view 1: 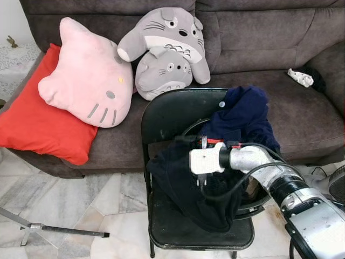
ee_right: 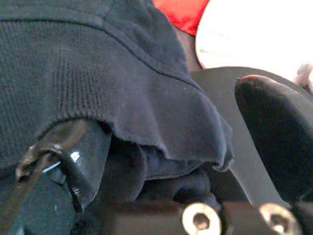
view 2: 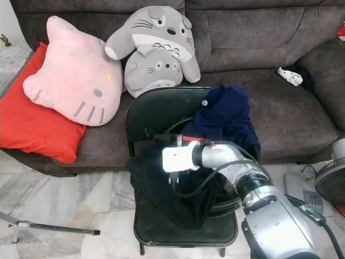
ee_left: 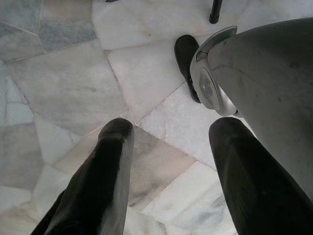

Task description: Hang hanger

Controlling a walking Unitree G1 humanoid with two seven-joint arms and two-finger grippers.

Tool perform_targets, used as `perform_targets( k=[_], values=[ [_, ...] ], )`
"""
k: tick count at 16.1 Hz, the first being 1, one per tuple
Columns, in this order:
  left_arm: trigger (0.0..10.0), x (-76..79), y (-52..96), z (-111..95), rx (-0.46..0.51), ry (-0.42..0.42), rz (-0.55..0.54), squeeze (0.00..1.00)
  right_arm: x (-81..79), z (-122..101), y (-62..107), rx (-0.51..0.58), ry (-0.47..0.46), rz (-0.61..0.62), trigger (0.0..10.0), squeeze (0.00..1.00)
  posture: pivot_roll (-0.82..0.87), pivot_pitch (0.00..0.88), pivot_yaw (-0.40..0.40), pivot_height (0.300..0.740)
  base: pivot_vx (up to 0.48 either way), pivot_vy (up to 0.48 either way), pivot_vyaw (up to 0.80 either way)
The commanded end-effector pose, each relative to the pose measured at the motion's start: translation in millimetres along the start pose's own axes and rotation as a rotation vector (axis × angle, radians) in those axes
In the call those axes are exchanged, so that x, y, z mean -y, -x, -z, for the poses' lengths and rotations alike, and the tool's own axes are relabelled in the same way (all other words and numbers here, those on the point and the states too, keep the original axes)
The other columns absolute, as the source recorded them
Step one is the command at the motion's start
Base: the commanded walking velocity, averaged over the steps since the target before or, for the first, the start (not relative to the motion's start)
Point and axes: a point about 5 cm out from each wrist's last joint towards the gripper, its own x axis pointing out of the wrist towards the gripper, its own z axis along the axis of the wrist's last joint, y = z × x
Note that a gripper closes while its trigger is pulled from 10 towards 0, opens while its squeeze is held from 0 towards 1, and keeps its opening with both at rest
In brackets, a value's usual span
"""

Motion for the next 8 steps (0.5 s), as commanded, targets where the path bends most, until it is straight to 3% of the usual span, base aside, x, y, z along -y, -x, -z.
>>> perform_targets(
  k=[1, 8],
  values=[
    [10.0, -4.0, 4.4, 15.0, -0.049, -0.005, -0.011, 0.00, 1.8, -4.2, -3.2, 0.009, 0.029, -0.013, 10.0, 0.00, 0.02, 0.263, 0.026, 0.740, 0.000, 0.000, 0.00],
    [10.0, -4.1, 4.5, 15.1, -0.047, -0.002, -0.014, 0.00, 11.0, -4.6, -5.4, -0.039, 0.102, 0.077, 10.0, 0.00, 0.03, 0.266, 0.024, 0.740, 0.000, 0.000, 0.00]
  ],
)
